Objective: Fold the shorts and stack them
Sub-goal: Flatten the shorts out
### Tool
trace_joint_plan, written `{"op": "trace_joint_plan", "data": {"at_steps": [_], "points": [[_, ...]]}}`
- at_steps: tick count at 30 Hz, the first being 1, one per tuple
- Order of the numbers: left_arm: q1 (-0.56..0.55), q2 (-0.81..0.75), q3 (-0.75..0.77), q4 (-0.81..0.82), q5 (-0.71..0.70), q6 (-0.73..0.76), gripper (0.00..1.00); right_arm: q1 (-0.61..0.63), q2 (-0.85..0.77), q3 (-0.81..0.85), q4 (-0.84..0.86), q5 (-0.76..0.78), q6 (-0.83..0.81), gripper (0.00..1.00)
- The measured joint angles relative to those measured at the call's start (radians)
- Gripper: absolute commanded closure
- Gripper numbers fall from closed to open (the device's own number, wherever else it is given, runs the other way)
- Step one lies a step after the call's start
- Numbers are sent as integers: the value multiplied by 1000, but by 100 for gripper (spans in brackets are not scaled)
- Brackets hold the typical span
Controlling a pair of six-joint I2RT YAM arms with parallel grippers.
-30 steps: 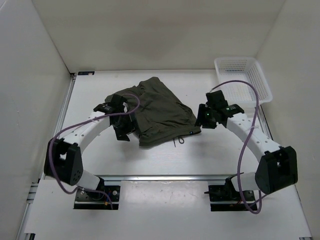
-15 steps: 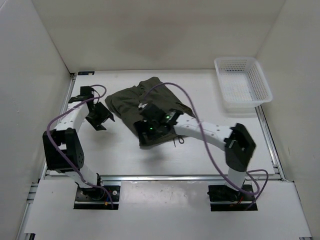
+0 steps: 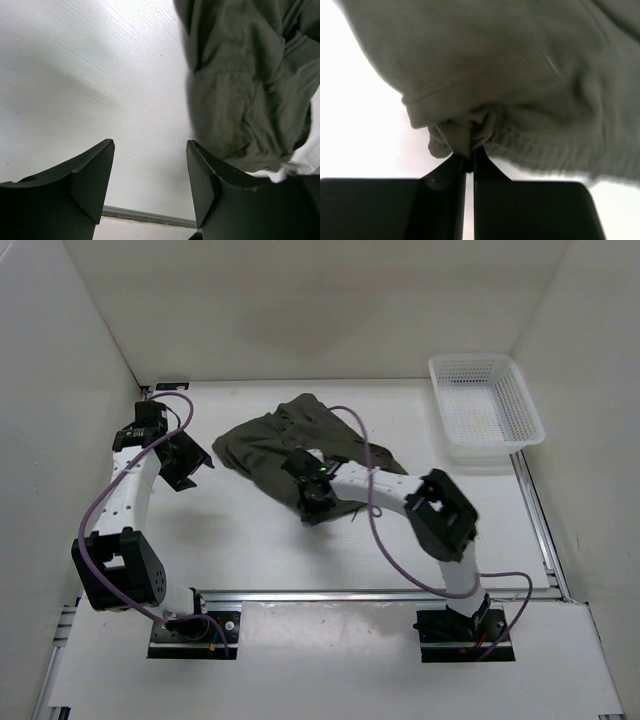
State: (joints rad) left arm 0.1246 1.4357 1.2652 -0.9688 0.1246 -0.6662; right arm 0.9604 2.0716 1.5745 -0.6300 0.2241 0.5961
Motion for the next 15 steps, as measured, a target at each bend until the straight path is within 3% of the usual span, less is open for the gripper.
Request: {"op": "trace_joint_plan", "data": {"at_steps": [7, 8, 10, 11, 12, 15], "points": [[-38, 24, 19, -14, -4, 39, 29, -175, -530, -442, -33, 142, -21, 97], [-59, 33, 23, -15, -3, 43, 29, -190, -596, -478, -34, 159, -29, 83], [-108, 55, 25, -9, -4, 53, 29, -213, -702, -527, -61, 195, -40, 66], [-132, 68, 25, -7, -1, 57, 27, -228, -733, -541, -78, 205, -44, 48], [-158, 83, 22, 1, 2, 61, 25, -244, -751, -551, -90, 214, -43, 38], [-218, 132, 0, 21, 32, 69, 21, -311, -765, -590, -111, 211, -35, 29]]}}
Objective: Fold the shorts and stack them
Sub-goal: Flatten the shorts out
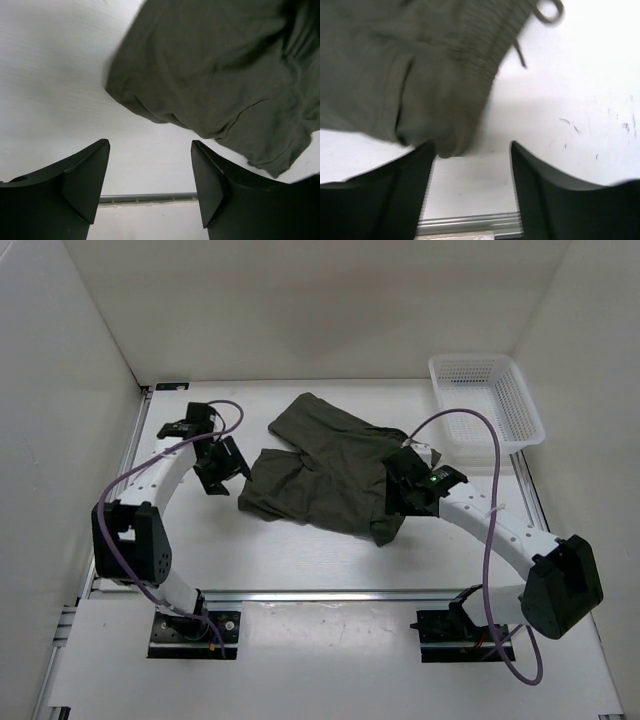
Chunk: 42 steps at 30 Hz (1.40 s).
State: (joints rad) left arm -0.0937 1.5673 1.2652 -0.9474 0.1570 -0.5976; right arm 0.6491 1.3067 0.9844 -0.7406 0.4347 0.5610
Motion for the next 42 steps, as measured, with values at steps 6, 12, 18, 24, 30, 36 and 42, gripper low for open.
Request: {"op": "trace_joint_plan", "data": {"at_steps": [6, 12, 18, 24, 30, 36, 42], "points": [[-85, 128, -59, 35, 23, 4, 21, -97, -1, -76, -4, -153, 55, 25], [-100, 166, -106, 59, 21, -10, 20, -172, -37, -174, 69, -395, 120, 14], [-108, 320, -46, 91, 8, -21, 69, -213, -15, -243, 174, -568, 167, 27], [-111, 341, 3, 104, 0, -22, 90, -213, 68, -251, 261, -592, 182, 90], [-96, 344, 182, 13, -8, -20, 90, -275, 257, 6, 200, -519, 108, 100], [-8, 409, 793, -134, 8, -5, 90, -431, 379, 636, 129, -470, -8, 100], [89, 284, 991, -148, 44, -4, 90, -494, 328, 987, 132, -491, -77, 100]]}}
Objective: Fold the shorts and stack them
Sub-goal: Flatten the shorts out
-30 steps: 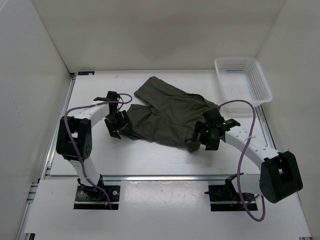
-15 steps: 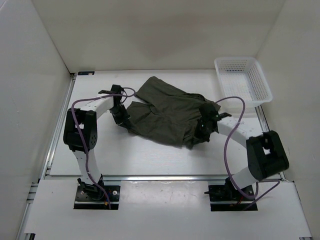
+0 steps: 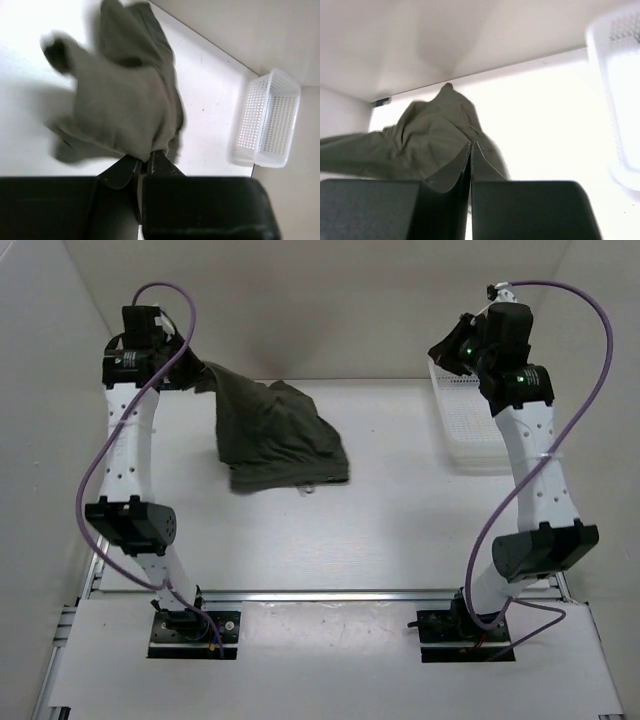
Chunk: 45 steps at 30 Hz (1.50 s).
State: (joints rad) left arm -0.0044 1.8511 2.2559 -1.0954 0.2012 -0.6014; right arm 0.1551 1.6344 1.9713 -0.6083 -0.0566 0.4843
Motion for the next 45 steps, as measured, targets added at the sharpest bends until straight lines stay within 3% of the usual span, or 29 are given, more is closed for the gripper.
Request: {"op": "trace_joint_plan", "data": {"at_steps": [2, 3, 6, 9, 12, 15, 19, 22, 23, 27, 31, 36, 38, 39, 42, 45], "points": [[15, -79, -89, 9, 9, 0, 90, 28, -55, -39, 1, -27, -17, 100], [16, -111, -142, 13, 14, 0, 90, 61, -81, -77, 3, -36, -28, 92], [-1, -137, -251, 4, 25, 3, 90, 197, -94, -192, -2, -40, -53, 82], [-40, -85, -266, -8, 21, 21, 90, 315, -50, -350, 0, -59, -55, 72], [-92, -14, -195, -37, 16, 53, 90, 338, -17, -513, -27, -71, -45, 68], [-172, 67, -32, -76, 8, 87, 90, 305, -43, -638, -51, -44, -31, 68], [-380, 135, 135, -79, 24, 125, 90, 187, -206, -781, -43, -16, 6, 66], [-592, 179, 172, -78, 82, 167, 59, 40, -377, -881, -40, 9, 27, 62], [-657, 197, 167, -79, 103, 180, 39, -3, -422, -907, -37, 17, 30, 58], [-808, 223, 35, -109, 147, 206, 13, -68, -492, -963, -45, 31, 29, 53], [-723, 174, -142, -121, 133, 190, 13, -68, -476, -988, -49, 30, 28, 53], [-472, -71, -467, -33, 74, 148, 20, -63, -449, -988, -53, 31, 5, 48], [-385, -169, -587, -5, 53, 126, 15, -47, -428, -987, -53, 29, -11, 41], [-354, -210, -645, 13, 44, 116, 6, -33, -411, -984, -56, 27, -22, 39], [-321, -255, -780, 50, 18, 87, 3, 67, -322, -949, -74, 34, -53, 35], [-325, -203, -875, 86, 9, 72, 2, 232, -210, -897, -76, 67, -71, 35]]}}
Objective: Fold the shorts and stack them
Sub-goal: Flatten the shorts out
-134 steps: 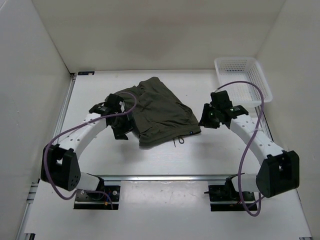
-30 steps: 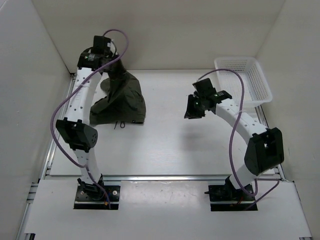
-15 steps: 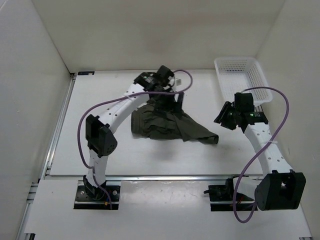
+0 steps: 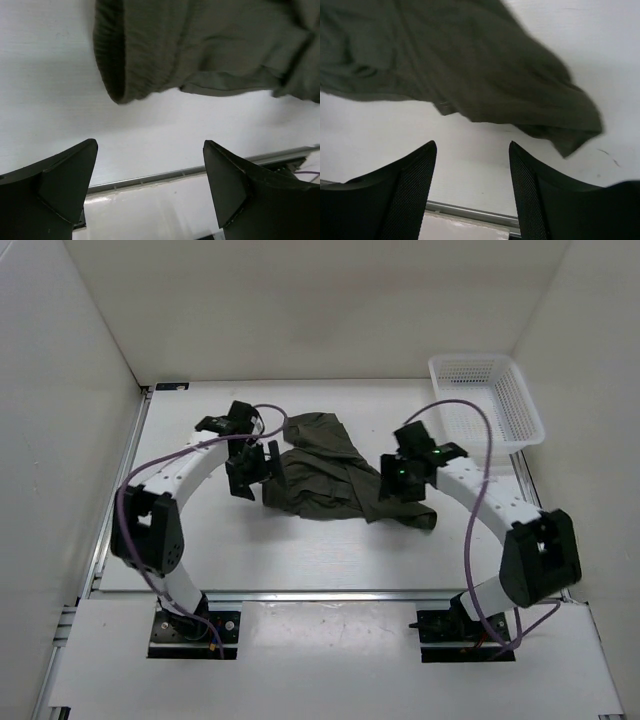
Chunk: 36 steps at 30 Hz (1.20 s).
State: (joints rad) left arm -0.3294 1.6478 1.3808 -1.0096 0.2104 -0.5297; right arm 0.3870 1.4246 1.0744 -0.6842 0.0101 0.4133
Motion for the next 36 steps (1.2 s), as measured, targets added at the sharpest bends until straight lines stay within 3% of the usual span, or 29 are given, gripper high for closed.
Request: {"op": "trace_joint_plan", "data": {"at_steps": [5, 12, 15, 16, 19, 20, 23, 30, 36], "points": [[-1, 129, -50, 49, -6, -11, 13, 204, 213, 110, 2, 76, -5, 38], [-2, 174, -41, 92, -13, -2, 29, 225, 412, 216, 6, 151, -17, 43], [-7, 188, -19, 102, -13, -1, 45, 226, 451, 231, 6, 158, -28, 49], [-8, 192, -13, 103, -12, 1, 62, 226, 457, 231, 6, 158, -30, 52], [-8, 197, -6, 107, -11, 7, 87, 226, 460, 231, 5, 160, -35, 70], [-8, 197, -6, 106, -11, 8, 90, 226, 460, 231, 6, 160, -34, 84], [-8, 198, -5, 106, -11, 14, 90, 226, 460, 231, 6, 164, -34, 100], [-7, 194, -3, 105, -11, 16, 90, 205, 417, 232, -4, 161, -33, 100], [9, 149, 21, 102, -11, 24, 90, 75, 294, 338, -47, 100, -49, 100]]}}
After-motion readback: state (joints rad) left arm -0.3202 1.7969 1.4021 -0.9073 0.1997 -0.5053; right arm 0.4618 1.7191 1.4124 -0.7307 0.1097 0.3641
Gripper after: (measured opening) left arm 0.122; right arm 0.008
